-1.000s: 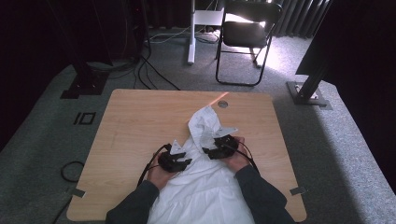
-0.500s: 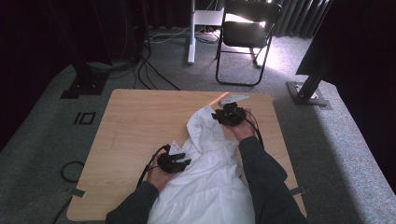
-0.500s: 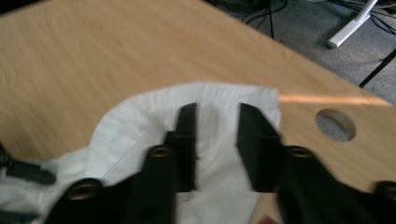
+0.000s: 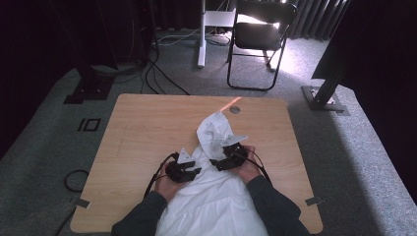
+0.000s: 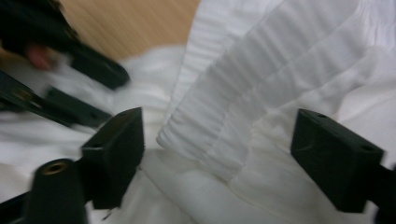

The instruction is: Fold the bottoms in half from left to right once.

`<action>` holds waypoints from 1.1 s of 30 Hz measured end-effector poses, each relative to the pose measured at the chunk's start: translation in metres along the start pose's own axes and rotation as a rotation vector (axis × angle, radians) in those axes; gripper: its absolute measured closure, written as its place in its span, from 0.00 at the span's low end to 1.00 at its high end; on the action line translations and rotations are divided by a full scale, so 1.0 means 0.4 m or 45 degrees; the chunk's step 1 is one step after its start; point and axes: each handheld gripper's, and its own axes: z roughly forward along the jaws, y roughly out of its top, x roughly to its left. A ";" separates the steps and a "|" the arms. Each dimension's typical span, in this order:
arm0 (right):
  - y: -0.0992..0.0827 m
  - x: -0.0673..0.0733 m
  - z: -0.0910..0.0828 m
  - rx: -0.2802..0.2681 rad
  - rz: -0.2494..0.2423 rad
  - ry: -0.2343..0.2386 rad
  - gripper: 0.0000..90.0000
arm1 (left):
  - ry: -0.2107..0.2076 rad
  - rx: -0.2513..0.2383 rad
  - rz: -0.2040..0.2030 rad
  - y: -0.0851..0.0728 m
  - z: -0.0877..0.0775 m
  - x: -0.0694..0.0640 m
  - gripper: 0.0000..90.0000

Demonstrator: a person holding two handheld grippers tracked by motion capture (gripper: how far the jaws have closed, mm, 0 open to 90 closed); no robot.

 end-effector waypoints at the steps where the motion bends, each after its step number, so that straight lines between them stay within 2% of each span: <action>1: -0.001 0.005 0.011 0.025 -0.020 -0.020 0.16 | 0.000 -0.002 0.000 -0.001 0.000 0.000 0.67; 2: 0.000 0.009 0.020 0.049 -0.034 -0.047 0.17 | 0.001 -0.006 0.001 -0.001 0.000 0.000 0.67; 4: 0.004 0.006 0.029 0.068 -0.062 -0.102 0.32 | -0.001 -0.012 0.000 -0.003 0.000 0.000 0.67; 5: 0.008 0.000 0.028 0.069 -0.048 -0.110 0.42 | -0.002 -0.016 -0.004 -0.004 0.000 0.000 0.67; 6: 0.013 -0.008 0.023 0.055 -0.030 -0.109 0.50 | -0.001 -0.022 -0.007 -0.005 0.000 -0.001 0.67; 7: 0.019 -0.016 0.014 0.028 -0.029 -0.102 0.68 | 0.000 -0.024 -0.007 -0.006 0.000 -0.001 0.67; 9: 0.035 -0.034 -0.009 -0.021 -0.013 -0.102 0.83 | 0.000 -0.022 -0.008 -0.006 0.000 -0.001 0.67; 11: 0.055 -0.057 -0.031 -0.053 -0.003 -0.148 0.91 | 0.001 -0.021 -0.005 -0.005 0.000 -0.001 0.67; 15: 0.100 -0.116 -0.063 -0.103 0.044 -0.177 0.92 | 0.003 -0.022 -0.004 -0.006 0.000 -0.002 0.67; 19: 0.147 -0.182 -0.094 -0.198 0.083 -0.177 0.93 | 0.004 -0.022 -0.005 -0.006 0.000 -0.002 0.67; 21: 0.165 -0.218 -0.103 -0.222 0.114 -0.214 0.92 | 0.005 -0.025 -0.007 -0.006 0.001 -0.003 0.67; 22: 0.170 -0.236 -0.101 -0.218 0.136 -0.249 0.90 | 0.006 -0.025 -0.007 -0.006 0.001 -0.003 0.67; 24: 0.173 -0.265 -0.086 -0.173 0.184 -0.380 0.73 | 0.009 -0.024 -0.003 -0.006 0.001 -0.004 0.67; 25: 0.171 -0.278 -0.079 -0.149 0.217 -0.424 0.66 | 0.011 -0.023 -0.002 -0.006 0.000 -0.004 0.67; 26: 0.165 -0.289 -0.078 -0.147 0.267 -0.436 0.59 | 0.013 -0.023 -0.003 -0.006 0.000 -0.004 0.66; 28: 0.150 -0.298 -0.085 -0.172 0.350 -0.410 0.55 | 0.018 -0.024 -0.011 -0.006 0.001 -0.004 0.66; 29: 0.140 -0.295 -0.089 -0.179 0.356 -0.394 0.53 | 0.020 -0.022 -0.014 -0.006 0.001 -0.003 0.64; 31: 0.122 -0.278 -0.094 -0.158 0.334 -0.399 0.53 | 0.020 -0.021 -0.034 -0.005 0.001 0.002 0.62; 33: 0.099 -0.259 -0.090 -0.127 0.308 -0.328 0.55 | 0.026 -0.024 -0.040 -0.005 0.002 0.005 0.61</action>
